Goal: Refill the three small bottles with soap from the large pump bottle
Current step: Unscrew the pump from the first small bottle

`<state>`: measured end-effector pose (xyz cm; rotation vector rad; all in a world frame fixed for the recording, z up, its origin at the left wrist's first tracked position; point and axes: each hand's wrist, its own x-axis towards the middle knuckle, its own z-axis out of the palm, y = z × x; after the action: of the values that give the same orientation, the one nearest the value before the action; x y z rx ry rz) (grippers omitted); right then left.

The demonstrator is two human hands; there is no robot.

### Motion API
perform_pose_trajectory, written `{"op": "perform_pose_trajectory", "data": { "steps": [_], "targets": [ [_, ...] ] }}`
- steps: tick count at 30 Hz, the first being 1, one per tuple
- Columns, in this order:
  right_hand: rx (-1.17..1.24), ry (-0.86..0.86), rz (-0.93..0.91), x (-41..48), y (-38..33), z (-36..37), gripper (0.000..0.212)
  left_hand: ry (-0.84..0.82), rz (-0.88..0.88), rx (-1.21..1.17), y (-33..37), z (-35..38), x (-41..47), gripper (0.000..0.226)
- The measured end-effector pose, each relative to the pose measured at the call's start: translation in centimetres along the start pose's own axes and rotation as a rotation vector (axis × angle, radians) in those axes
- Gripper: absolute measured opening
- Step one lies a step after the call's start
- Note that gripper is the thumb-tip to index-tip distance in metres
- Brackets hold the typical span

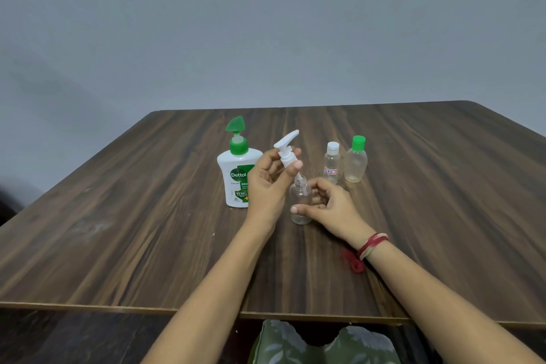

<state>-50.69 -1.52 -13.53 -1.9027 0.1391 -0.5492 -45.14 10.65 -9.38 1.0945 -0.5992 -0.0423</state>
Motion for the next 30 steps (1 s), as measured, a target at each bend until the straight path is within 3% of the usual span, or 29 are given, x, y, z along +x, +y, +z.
{"op": "perform_pose_trajectory", "data": {
  "steps": [5, 11, 17, 20, 23, 30],
  "targets": [
    [0.031, -0.019, 0.011, -0.2, -0.2, 0.0, 0.035, 0.032, 0.092, -0.012, 2.2, -0.3, 0.0, 0.02],
    [0.015, -0.027, 0.001, -0.3, -0.3, 0.0, 0.038, 0.127, 0.03, 0.013, 2.7, -0.6, -0.4, 0.021],
    [0.028, -0.051, 0.011, -0.3, -0.3, 0.0, 0.034, 0.292, -0.195, -0.076, 2.6, -2.0, -1.2, 0.032],
    [0.029, -0.061, 0.021, -0.3, -0.3, 0.0, 0.034, 0.368, -0.408, -0.305, 3.4, -3.5, -0.9, 0.022],
    [0.049, -0.05, 0.025, -0.4, -0.7, 0.0, 0.032, 0.48, -0.488, -0.469, 4.8, -6.3, -0.1, 0.01],
    [0.037, -0.048, -0.005, -0.4, -0.9, 0.0, 0.035, 0.607, -0.591, -0.173, 6.0, -15.3, 1.3, 0.016]
  ]
}}
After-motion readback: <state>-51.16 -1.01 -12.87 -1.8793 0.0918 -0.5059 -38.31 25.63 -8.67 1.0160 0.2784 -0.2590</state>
